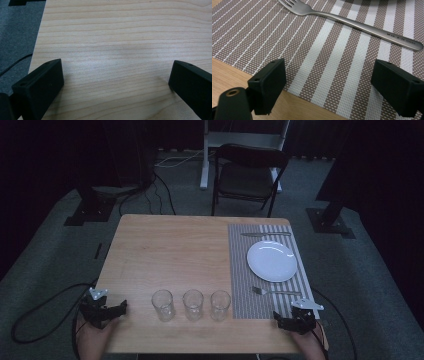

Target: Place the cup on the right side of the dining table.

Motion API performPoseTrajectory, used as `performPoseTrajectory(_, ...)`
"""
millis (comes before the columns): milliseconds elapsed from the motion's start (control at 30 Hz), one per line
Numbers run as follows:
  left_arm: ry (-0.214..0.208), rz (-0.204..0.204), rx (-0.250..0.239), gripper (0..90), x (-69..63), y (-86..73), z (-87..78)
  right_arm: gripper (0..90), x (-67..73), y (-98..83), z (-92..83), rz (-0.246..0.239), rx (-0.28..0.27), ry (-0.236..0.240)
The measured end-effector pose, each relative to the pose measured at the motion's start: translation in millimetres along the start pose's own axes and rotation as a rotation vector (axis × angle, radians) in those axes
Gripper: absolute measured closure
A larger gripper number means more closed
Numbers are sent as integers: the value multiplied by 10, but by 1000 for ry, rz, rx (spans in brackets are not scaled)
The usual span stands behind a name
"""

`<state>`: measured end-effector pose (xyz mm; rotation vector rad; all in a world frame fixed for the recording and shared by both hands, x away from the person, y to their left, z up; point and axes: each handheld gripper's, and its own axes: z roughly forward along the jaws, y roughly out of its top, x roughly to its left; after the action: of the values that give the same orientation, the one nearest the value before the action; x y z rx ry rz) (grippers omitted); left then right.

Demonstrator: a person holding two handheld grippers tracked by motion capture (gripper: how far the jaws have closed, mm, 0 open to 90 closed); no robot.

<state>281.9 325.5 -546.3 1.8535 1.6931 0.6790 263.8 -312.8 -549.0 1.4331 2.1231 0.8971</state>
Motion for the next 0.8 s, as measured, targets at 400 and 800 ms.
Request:
performPoseTrajectory(400, -2, 0, 0, 2, 5, -1, -2, 108, -6, 12, 3, -8, 10, 10)
performPoseTrajectory(800, -1, -1, 0, 2, 4, 4, 3, 115, 34, 21, -29, -21, 34, 4)
